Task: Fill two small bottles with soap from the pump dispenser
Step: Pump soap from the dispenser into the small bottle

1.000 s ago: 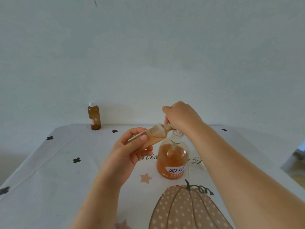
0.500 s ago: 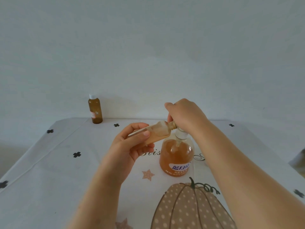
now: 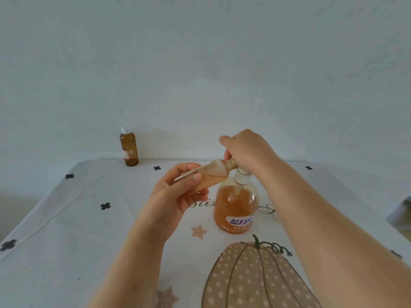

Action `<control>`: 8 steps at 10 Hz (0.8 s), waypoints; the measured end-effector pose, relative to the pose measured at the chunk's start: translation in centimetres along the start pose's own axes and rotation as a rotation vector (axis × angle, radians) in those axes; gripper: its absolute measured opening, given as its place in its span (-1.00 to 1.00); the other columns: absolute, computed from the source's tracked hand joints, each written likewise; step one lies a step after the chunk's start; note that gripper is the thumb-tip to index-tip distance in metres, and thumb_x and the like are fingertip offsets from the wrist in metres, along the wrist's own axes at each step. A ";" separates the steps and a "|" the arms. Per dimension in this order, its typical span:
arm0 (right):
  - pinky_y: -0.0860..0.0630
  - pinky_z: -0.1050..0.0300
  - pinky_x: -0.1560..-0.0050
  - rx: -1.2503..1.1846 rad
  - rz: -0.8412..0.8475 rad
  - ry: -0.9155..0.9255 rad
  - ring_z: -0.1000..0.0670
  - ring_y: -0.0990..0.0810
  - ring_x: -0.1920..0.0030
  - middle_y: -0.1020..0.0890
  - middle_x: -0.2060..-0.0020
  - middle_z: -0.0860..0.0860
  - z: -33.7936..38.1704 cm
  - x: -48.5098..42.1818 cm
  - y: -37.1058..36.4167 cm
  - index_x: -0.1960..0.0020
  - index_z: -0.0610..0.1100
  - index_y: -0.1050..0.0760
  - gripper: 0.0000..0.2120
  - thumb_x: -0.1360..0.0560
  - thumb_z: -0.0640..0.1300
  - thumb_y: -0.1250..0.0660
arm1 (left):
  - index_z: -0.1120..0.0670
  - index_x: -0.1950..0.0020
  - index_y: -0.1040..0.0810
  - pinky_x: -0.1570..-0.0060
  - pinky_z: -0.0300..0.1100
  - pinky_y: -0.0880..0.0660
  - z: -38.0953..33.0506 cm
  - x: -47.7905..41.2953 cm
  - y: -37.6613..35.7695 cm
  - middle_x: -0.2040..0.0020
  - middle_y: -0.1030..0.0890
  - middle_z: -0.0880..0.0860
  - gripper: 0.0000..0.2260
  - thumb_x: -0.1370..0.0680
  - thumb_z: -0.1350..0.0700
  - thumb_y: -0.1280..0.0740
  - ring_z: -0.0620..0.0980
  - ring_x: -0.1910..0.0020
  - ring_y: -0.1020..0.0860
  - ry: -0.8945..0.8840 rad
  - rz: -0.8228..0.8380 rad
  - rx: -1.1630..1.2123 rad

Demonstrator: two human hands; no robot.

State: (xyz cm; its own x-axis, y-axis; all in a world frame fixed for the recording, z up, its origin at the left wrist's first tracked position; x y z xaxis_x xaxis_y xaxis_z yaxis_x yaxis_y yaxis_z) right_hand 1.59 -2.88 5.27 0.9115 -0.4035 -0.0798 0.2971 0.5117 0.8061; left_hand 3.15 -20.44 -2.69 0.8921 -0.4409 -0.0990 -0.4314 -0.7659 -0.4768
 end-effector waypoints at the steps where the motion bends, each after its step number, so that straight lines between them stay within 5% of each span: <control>1: -0.45 0.13 0.26 0.019 0.027 -0.005 -0.03 -0.50 0.47 -0.47 0.69 0.08 0.7 0.2 0.8 0.04 -0.22 -0.67 -0.57 -0.59 0.06 -0.16 | 0.16 -0.06 -0.59 0.23 -0.18 -0.60 -0.1 0.2 -0.3 0.09 -0.65 0.14 -0.77 -0.41 0.19 -0.42 0.06 0.22 -0.63 -0.019 0.008 0.023; 3: -0.58 0.03 0.08 0.005 0.032 0.009 -0.07 -0.53 0.39 -0.62 0.47 -0.02 0.6 0.4 0.5 0.05 -0.26 -0.66 -0.49 -0.62 0.12 -0.11 | 0.18 -0.09 -0.58 0.23 -0.19 -0.60 -0.1 0.4 -0.3 0.09 -0.66 0.14 -0.73 -0.41 0.18 -0.42 0.06 0.23 -0.64 -0.023 0.006 0.024; 8: -0.40 0.12 0.29 0.035 -0.053 0.040 -0.06 -0.51 0.34 -0.56 0.36 -0.03 -0.3 -0.2 -0.5 0.01 -0.26 -0.66 -0.53 -0.61 0.08 -0.14 | 0.15 -0.01 -0.62 0.25 -0.19 -0.60 0.2 -0.2 0.5 0.13 -0.67 0.12 -0.79 -0.38 0.19 -0.42 0.06 0.25 -0.63 0.010 0.010 0.003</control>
State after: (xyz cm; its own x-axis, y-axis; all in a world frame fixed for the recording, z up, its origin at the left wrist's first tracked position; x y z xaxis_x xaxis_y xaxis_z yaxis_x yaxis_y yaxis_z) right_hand 1.31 -2.84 4.72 0.9054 -0.3988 -0.1457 0.3360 0.4632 0.8201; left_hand 2.74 -20.65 -3.09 0.8863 -0.4533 -0.0945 -0.4398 -0.7602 -0.4782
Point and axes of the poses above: each hand's wrist, its own x-axis away from the middle knuckle, its own y-axis out of the back of the hand, z = x × y, the point moved 3 cm from there along -x, towards the middle knuckle
